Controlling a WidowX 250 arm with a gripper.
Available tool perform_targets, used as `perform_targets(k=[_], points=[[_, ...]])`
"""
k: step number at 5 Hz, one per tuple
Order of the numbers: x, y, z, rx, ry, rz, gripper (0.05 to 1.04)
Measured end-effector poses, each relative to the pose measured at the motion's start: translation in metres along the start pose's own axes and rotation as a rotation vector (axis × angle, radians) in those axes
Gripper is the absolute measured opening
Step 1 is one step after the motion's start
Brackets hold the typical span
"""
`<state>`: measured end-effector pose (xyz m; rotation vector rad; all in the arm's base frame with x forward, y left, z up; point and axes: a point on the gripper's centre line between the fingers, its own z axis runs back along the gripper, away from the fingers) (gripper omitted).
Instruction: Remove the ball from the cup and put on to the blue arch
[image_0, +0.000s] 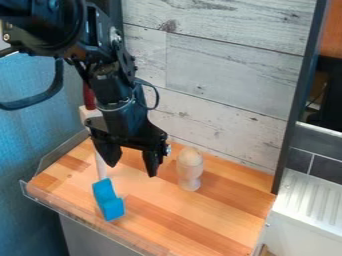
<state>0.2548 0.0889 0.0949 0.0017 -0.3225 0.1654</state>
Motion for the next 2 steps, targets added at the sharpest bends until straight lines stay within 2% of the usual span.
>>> perform_targets(k=[1,2], points=[[-0.002,0.0,-0.005,-0.004,0.02,0.007,1.0],[0.004,-0.002,-0.02,0.006,0.04,0.024,1.0]])
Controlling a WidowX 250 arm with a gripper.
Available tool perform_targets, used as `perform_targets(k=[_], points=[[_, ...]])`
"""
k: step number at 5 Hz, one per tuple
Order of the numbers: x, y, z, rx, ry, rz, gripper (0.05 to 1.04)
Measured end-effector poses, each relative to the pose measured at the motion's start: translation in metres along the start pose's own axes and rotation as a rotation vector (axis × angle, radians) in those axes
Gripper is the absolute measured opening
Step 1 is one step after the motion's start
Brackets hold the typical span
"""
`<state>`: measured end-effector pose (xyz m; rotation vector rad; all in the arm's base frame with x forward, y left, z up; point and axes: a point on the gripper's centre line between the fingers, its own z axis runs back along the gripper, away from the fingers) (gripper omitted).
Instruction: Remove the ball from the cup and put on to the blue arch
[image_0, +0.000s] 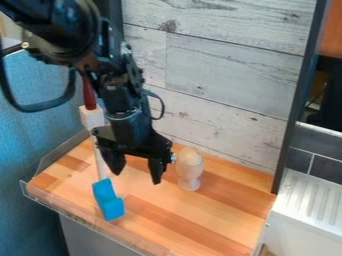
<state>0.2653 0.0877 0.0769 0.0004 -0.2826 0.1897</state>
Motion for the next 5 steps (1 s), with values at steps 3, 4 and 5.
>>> perform_targets(k=[3,4,5], points=[[0.037,0.001,-0.022,0.011,-0.016,0.049,1.0],[0.056,0.001,-0.032,0.009,-0.016,0.071,1.0],[0.074,-0.004,-0.045,0.006,0.001,0.088,1.0]])
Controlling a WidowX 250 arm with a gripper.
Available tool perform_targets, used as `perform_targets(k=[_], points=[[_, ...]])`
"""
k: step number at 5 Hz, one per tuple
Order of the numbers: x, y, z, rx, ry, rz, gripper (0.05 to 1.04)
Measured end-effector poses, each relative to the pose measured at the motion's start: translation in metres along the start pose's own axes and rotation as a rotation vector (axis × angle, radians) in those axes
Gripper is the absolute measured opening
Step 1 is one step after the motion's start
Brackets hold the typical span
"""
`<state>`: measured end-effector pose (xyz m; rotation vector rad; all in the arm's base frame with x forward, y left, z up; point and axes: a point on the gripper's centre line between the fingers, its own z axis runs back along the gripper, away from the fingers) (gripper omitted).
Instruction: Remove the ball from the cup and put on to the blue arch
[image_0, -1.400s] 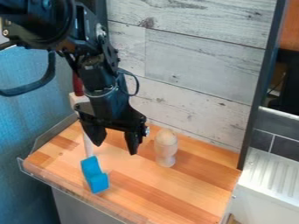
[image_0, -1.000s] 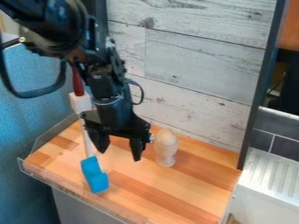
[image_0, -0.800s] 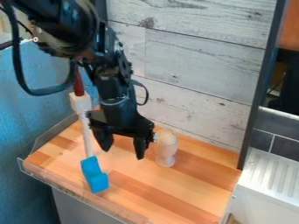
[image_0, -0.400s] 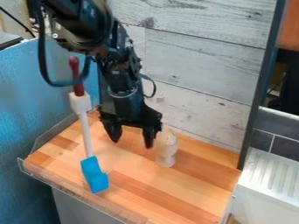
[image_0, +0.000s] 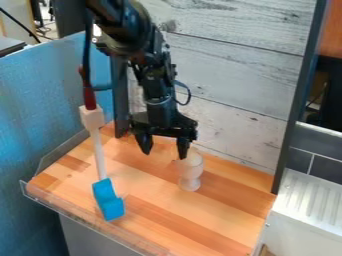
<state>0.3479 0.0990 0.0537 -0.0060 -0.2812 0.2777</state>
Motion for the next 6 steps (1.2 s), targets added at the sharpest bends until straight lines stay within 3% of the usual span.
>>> perform_targets(k=[4,6], points=[[0.016,-0.03,-0.035,0.014,0.067,-0.013,1.0],[0.034,-0.028,-0.041,0.037,0.062,0.019,1.0]])
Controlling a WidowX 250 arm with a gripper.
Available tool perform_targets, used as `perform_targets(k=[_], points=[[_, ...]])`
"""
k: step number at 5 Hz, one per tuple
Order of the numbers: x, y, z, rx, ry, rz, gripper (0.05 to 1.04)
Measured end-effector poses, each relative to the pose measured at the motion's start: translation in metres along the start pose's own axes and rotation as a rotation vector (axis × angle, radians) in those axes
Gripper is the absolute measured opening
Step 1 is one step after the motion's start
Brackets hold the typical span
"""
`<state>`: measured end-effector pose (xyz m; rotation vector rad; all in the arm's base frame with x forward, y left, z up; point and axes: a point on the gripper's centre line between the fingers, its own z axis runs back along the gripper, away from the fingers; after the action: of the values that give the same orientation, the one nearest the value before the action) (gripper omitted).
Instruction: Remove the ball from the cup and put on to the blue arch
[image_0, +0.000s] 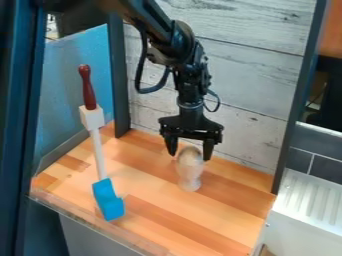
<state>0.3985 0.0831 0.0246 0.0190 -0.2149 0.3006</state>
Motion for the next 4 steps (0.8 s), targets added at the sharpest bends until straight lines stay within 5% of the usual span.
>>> perform_targets(k=[1,2,4], points=[[0.0056,0.0038,-0.0075,0.029,0.016,0.018,0.963],[0.0037,0.0082,-0.0156,0.076,0.049,0.046,0.752],[-0.0009,0.0073,-0.0154,0.07,0.066,0.063,0.749]])
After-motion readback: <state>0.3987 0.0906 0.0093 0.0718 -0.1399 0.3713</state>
